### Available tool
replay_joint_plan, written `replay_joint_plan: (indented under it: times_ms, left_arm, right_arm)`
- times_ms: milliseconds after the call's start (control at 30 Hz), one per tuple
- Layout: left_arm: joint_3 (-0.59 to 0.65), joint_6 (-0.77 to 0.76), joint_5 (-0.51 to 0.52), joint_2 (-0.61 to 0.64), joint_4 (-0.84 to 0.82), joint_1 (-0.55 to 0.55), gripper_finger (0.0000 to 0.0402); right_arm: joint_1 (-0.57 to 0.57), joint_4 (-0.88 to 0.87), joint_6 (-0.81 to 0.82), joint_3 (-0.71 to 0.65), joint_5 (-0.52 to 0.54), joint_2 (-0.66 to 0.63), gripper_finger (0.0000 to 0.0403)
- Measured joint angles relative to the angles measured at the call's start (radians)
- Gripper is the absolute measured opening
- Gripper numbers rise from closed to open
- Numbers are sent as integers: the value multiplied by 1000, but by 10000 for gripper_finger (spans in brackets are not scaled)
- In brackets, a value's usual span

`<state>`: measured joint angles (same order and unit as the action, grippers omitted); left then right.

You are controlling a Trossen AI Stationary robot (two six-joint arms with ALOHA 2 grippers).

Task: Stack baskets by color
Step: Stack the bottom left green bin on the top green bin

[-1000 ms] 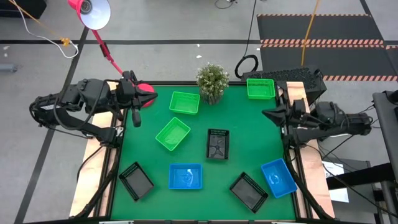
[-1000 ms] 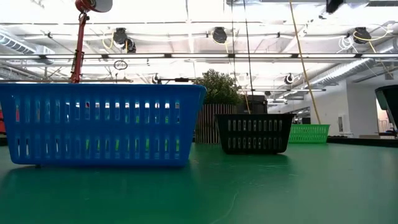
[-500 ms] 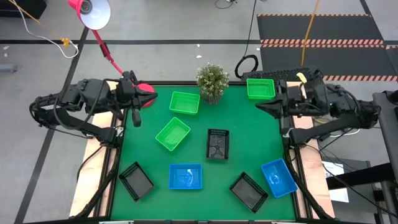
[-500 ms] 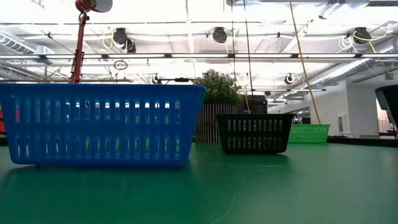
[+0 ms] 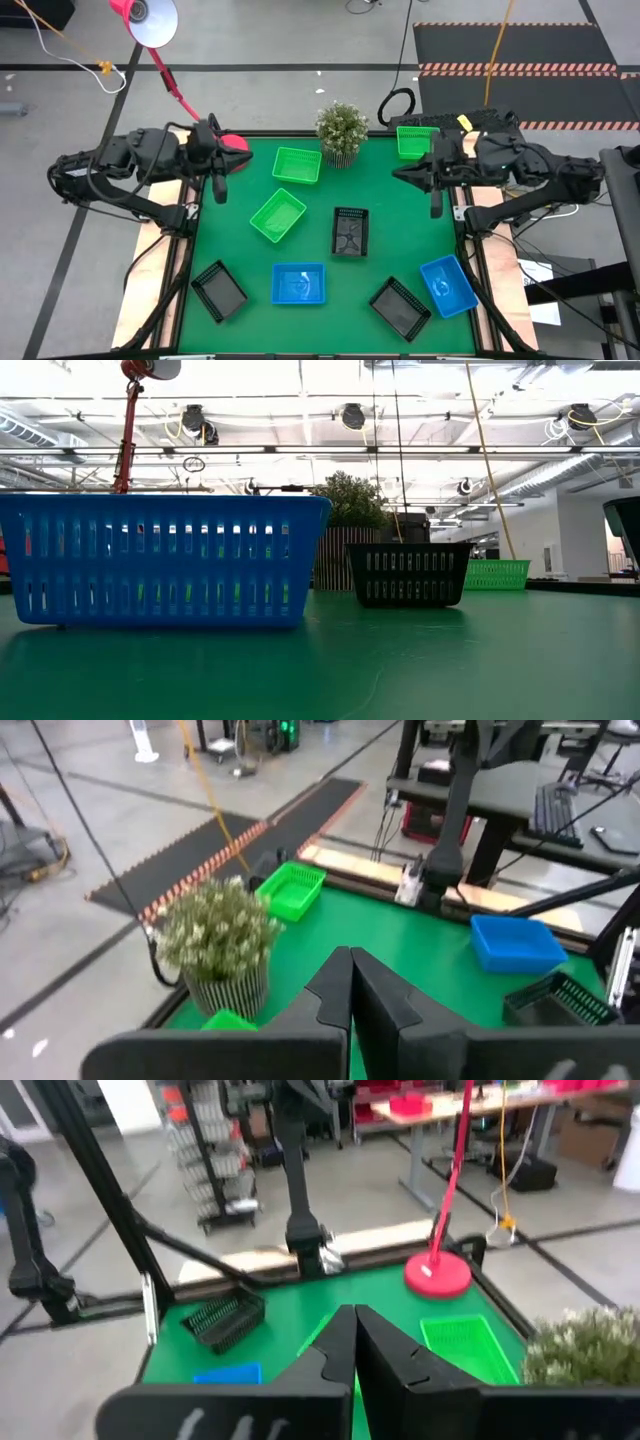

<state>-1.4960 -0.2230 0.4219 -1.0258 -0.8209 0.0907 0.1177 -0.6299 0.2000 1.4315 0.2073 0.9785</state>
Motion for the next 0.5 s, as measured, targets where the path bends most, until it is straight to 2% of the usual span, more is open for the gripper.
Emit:
replay_joint_plan:
  times_ms: [167, 267, 500]
  left_arm:
    - [1, -112, 5, -42, -145, -27, 6]
    - [1, -209, -18, -80, -249, -80, 6]
    - [1, -391, -203, -227, -479, -255, 10]
  right_arm:
    - [0, 5, 18, 0, 0, 4, 0]
    - [0, 4, 35, 0, 1, 4, 0]
    - [0, -3, 20, 0, 4, -17, 0]
